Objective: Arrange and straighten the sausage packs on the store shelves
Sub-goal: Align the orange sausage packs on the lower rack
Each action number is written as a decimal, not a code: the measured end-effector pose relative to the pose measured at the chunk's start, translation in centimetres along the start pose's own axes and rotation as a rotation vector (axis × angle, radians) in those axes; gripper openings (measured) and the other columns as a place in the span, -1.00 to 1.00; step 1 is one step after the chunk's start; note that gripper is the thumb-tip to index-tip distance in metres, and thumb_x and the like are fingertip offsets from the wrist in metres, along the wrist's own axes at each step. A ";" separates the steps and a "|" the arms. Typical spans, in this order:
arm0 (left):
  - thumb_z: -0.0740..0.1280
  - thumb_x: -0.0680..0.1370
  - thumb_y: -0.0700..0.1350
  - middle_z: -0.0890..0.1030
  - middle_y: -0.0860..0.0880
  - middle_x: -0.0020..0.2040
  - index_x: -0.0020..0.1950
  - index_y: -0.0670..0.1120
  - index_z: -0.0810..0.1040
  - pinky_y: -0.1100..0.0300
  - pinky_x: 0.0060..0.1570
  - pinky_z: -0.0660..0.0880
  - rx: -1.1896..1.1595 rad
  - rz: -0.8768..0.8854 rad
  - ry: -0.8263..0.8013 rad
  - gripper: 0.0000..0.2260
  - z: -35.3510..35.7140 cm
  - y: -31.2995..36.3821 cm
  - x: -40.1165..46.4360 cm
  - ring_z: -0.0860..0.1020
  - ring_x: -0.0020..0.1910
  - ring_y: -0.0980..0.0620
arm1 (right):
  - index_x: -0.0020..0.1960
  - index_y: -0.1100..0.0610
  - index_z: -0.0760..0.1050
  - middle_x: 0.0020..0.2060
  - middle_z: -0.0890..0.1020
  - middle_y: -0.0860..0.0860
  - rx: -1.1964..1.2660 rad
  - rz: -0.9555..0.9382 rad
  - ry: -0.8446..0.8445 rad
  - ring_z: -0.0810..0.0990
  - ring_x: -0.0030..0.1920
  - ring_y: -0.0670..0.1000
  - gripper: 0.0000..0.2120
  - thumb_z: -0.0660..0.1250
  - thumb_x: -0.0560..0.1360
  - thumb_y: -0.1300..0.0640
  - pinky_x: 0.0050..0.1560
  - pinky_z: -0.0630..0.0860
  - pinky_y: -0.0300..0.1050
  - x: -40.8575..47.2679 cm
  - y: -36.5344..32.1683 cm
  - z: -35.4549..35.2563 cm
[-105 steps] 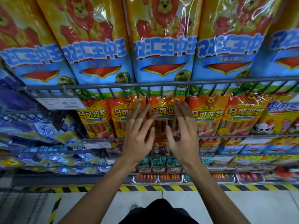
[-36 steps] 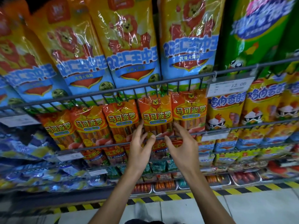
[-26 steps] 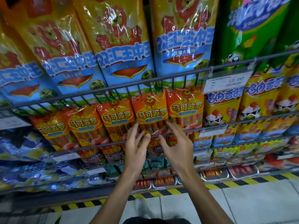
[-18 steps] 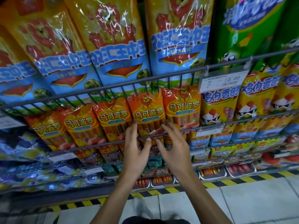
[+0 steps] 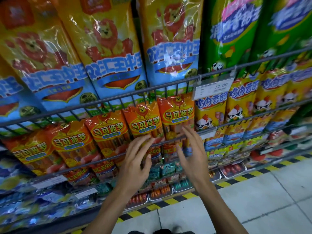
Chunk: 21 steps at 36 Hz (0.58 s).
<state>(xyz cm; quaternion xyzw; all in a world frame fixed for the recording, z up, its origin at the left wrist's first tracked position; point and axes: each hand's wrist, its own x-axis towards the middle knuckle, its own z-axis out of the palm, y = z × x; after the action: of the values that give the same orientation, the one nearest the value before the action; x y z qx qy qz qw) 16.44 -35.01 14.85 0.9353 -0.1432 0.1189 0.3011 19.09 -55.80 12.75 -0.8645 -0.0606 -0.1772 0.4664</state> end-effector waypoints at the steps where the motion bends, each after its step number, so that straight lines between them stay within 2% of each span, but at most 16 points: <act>1: 0.30 0.66 -0.20 0.28 0.15 0.56 0.57 0.05 0.35 0.15 0.57 0.13 -0.003 0.044 -0.007 -0.52 0.1 0.1 0.5 0.20 0.59 0.07 | 0.55 0.03 0.31 0.52 0.33 -0.13 -0.014 0.020 0.022 0.20 0.55 -0.15 -0.46 0.37 0.62 0.10 0.51 0.17 -0.26 0.4 0.3 -0.4; 6: 0.33 0.64 -0.20 0.25 0.06 0.61 0.58 -0.05 0.33 0.04 0.62 0.02 0.064 0.270 -0.029 -0.50 1.6 0.5 3.0 0.11 0.64 0.00 | 0.61 0.03 0.20 0.60 0.20 -0.08 -0.168 0.052 -0.011 0.12 0.58 -0.14 -0.39 0.34 0.63 0.01 0.50 0.31 -0.04 1.8 1.5 -1.4; 8: 0.33 0.64 -0.17 0.21 0.02 0.63 0.60 -0.06 0.30 0.04 0.62 -0.09 0.113 0.277 -0.028 -0.47 2.6 0.3 3.8 0.05 0.65 -0.03 | 0.60 0.05 0.22 0.62 0.12 -0.08 -0.240 0.029 -0.048 0.19 0.58 -0.08 -0.40 0.33 0.63 0.01 0.36 0.49 0.00 1.8 1.4 -1.5; 9: 0.33 0.63 -0.16 0.19 0.01 0.64 0.61 -0.06 0.28 0.02 0.62 -0.13 0.143 0.279 -0.025 -0.45 3.1 0.0 4.0 0.02 0.65 -0.04 | 0.60 0.06 0.21 0.63 0.07 -0.08 -0.276 0.012 -0.076 0.29 0.55 0.00 -0.40 0.33 0.63 0.02 0.18 0.60 -0.03 1.8 1.4 -1.5; 10: 0.33 0.63 -0.14 0.16 0.00 0.65 0.62 -0.06 0.26 -0.03 0.62 -0.15 0.184 0.292 -0.021 -0.44 3.6 -0.3 4.3 -0.01 0.66 -0.06 | 0.61 0.06 0.19 0.64 0.01 -0.10 -0.308 -0.005 -0.108 0.42 0.47 0.09 -0.38 0.34 0.63 0.03 -0.05 0.60 -0.15 1.7 1.5 -1.4; 11: 0.33 0.63 -0.12 0.14 -0.01 0.66 0.62 -0.06 0.24 -0.08 0.62 -0.16 0.238 0.314 -0.022 -0.43 4.1 -0.5 4.4 -0.03 0.66 -0.09 | 0.62 0.05 0.15 0.64 -0.05 -0.12 -0.329 -0.016 -0.138 0.53 0.35 0.17 -0.35 0.34 0.62 0.03 -0.22 0.48 -0.29 1.6 1.6 -1.4; 13: 0.32 0.62 -0.08 0.10 -0.02 0.67 0.63 -0.05 0.24 -0.16 0.61 -0.11 0.336 0.350 -0.015 -0.42 4.8 -0.7 4.4 -0.04 0.66 -0.15 | 0.64 0.03 0.07 0.64 -0.13 -0.15 -0.345 -0.025 -0.191 0.60 0.23 0.22 -0.30 0.34 0.62 0.03 -0.28 0.25 -0.43 1.5 2.1 -1.6; 14: 0.31 0.62 -0.07 0.08 -0.02 0.67 0.63 -0.05 0.24 -0.18 0.61 -0.08 0.359 0.352 -0.004 -0.42 5.1 -0.7 4.3 -0.05 0.66 -0.17 | 0.65 0.03 0.05 0.63 -0.15 -0.17 -0.345 -0.040 -0.206 0.58 0.26 0.21 -0.29 0.34 0.62 0.03 -0.27 0.24 -0.47 1.4 2.3 -1.8; 16: 0.30 0.63 -0.06 0.08 -0.01 0.67 0.63 -0.04 0.23 -0.19 0.61 -0.05 0.363 0.336 0.018 -0.43 5.4 -0.6 4.3 -0.05 0.66 -0.16 | 0.65 0.04 0.04 0.63 -0.15 -0.17 -0.356 -0.099 -0.210 0.46 0.43 0.15 -0.29 0.33 0.62 0.04 -0.17 0.41 -0.41 1.4 2.5 -2.5; 17: 0.30 0.63 -0.06 0.08 0.00 0.67 0.63 -0.04 0.23 -0.19 0.61 -0.05 0.362 0.330 0.026 -0.43 5.5 -0.5 4.3 -0.06 0.66 -0.16 | 0.65 0.05 0.05 0.64 -0.13 -0.16 -0.362 -0.131 -0.207 0.34 0.52 0.11 -0.29 0.33 0.62 0.05 -0.05 0.52 -0.29 1.5 2.7 -2.8; 18: 0.30 0.63 -0.05 0.08 0.00 0.67 0.63 -0.04 0.23 -0.19 0.61 -0.06 0.363 0.327 0.029 -0.43 5.6 -0.5 4.3 -0.06 0.66 -0.16 | 0.65 0.06 0.06 0.64 -0.09 -0.13 -0.371 -0.155 -0.206 0.21 0.59 0.07 -0.30 0.33 0.62 0.06 0.17 0.56 -0.14 1.7 2.8 -3.1; 19: 0.30 0.63 -0.06 0.07 0.00 0.67 0.63 -0.04 0.22 -0.18 0.61 -0.07 0.361 0.324 0.030 -0.42 5.7 -0.5 4.3 -0.06 0.66 -0.16 | 0.64 0.07 0.08 0.65 -0.05 -0.09 -0.389 -0.175 -0.205 0.09 0.62 0.05 -0.32 0.32 0.63 0.07 0.41 0.43 0.01 1.7 3.0 -3.3; 20: 0.32 0.63 -0.06 0.08 0.00 0.67 0.63 -0.04 0.23 -0.18 0.61 -0.07 0.348 0.321 0.033 -0.42 5.8 -0.5 4.3 -0.06 0.66 -0.16 | 0.64 0.07 0.11 0.65 0.02 -0.03 -0.417 -0.192 -0.198 0.04 0.63 0.05 -0.35 0.31 0.63 0.08 0.55 0.23 0.11 1.8 3.1 -3.5; 21: 0.33 0.63 -0.07 0.09 0.00 0.67 0.63 -0.04 0.24 -0.18 0.61 -0.08 0.321 0.315 0.039 -0.42 5.7 -0.5 4.2 -0.06 0.66 -0.15 | 0.62 0.08 0.16 0.64 0.09 0.04 -0.453 -0.211 -0.183 0.02 0.64 0.07 -0.39 0.29 0.64 0.08 0.60 0.09 0.16 1.9 3.2 -3.6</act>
<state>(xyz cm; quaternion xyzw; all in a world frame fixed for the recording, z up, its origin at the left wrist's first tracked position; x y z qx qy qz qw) 21.32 -38.93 11.37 0.9347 -0.2609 0.2040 0.1287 20.85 -60.66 12.78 -0.9482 -0.1509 -0.1549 0.2327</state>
